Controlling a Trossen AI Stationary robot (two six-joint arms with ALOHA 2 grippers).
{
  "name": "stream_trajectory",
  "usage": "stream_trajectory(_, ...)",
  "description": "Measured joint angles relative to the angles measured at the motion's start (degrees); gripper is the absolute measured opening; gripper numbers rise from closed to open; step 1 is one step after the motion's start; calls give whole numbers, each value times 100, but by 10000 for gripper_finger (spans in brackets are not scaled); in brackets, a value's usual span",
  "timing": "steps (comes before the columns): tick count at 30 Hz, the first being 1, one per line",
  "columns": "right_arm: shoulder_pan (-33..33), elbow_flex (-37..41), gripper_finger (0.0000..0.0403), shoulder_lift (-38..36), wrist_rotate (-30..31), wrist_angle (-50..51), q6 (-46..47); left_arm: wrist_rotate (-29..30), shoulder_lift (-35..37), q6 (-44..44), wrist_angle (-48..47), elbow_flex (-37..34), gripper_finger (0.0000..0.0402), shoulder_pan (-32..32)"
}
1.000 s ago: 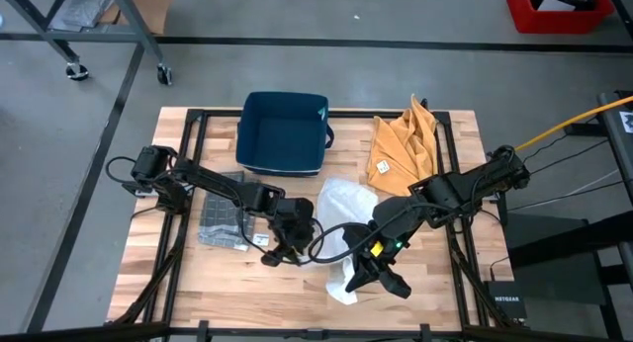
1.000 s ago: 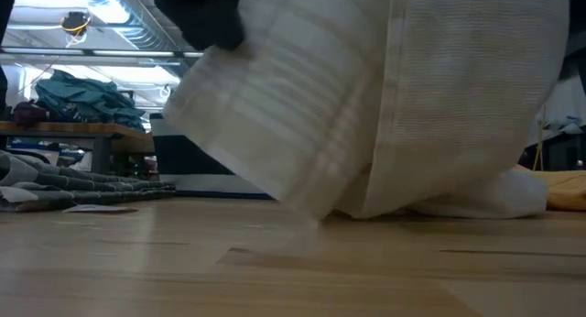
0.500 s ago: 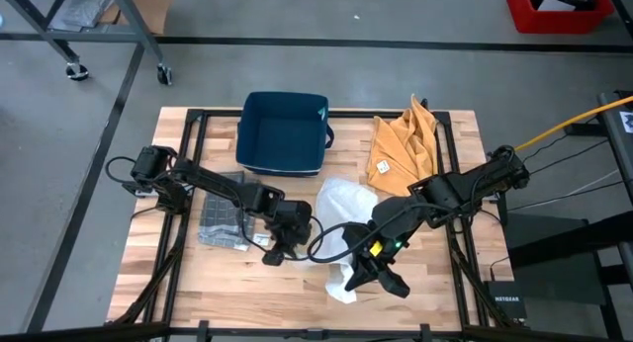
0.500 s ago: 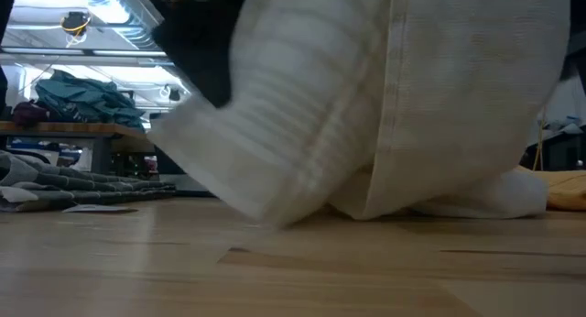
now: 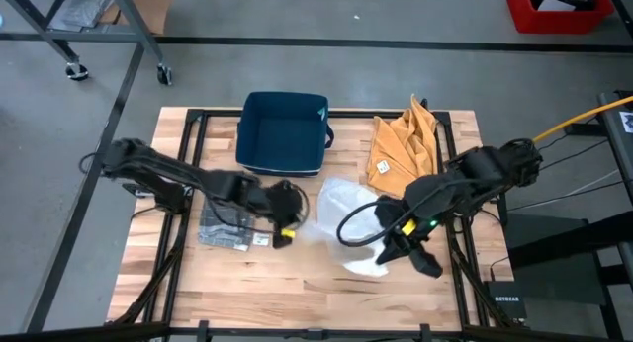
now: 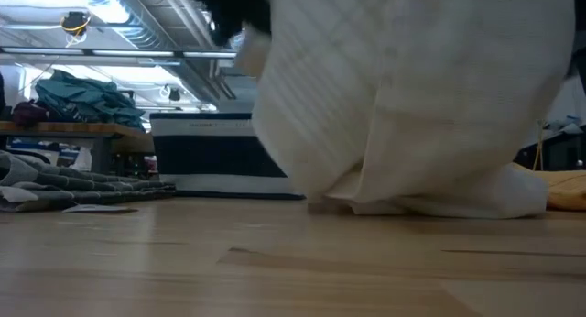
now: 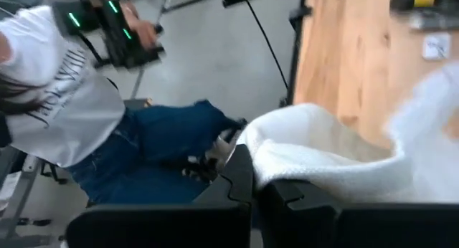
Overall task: Fold towel
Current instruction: Fold the white patterned towel
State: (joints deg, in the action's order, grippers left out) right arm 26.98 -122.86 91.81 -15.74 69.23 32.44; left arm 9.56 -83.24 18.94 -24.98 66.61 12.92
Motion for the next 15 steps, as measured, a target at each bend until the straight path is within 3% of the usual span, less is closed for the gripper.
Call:
stream_trajectory(7, 0, -891, 5, 2, 459, 954, -16, 1219, 1307, -126, 81, 290, 0, -293)
stream_trajectory(15, -111, -1214, 5, -173, 1848, 556, -814, 1316, 1661, -1335, 1239, 1325, 0, -530)
